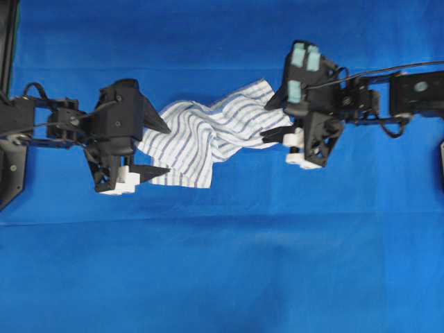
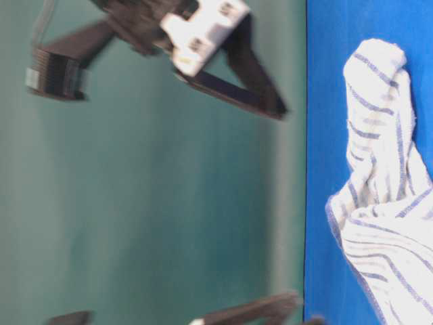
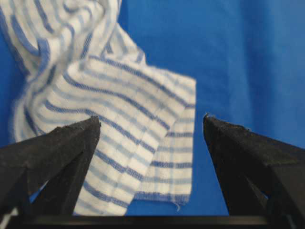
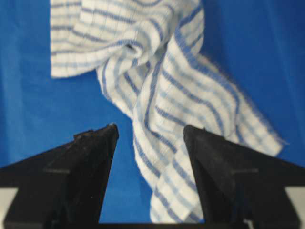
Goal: Lift the towel with both arms.
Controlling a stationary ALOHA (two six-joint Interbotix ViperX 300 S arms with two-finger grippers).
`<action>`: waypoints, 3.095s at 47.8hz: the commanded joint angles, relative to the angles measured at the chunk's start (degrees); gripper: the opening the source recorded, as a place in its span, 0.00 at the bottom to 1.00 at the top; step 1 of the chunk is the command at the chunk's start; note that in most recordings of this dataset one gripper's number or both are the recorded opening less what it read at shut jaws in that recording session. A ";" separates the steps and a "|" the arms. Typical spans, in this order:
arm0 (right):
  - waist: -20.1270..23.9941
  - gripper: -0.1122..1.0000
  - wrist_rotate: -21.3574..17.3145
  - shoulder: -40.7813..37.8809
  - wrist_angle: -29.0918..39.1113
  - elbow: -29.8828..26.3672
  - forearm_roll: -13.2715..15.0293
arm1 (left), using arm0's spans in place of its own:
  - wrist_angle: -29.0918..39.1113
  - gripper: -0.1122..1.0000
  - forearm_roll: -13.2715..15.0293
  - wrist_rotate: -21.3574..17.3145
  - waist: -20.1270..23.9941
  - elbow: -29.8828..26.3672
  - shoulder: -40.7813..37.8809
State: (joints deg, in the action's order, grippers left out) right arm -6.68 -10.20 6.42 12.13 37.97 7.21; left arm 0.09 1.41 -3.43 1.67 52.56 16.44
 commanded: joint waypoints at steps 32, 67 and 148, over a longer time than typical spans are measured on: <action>0.35 0.65 -0.09 -15.21 -8.88 -0.62 -0.26 | -12.22 0.89 0.00 0.35 -0.18 0.18 -18.11; 0.35 0.11 -0.18 -8.53 -4.48 -0.79 -0.26 | -7.56 0.13 0.09 0.53 1.23 -1.05 -12.48; 0.26 0.11 1.32 20.48 26.02 -25.40 3.34 | 20.83 0.13 0.00 -1.41 3.69 -23.47 25.14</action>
State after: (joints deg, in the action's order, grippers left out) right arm -6.50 -8.96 26.10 38.50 13.89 10.37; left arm 21.09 1.41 -4.48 5.19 30.59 41.66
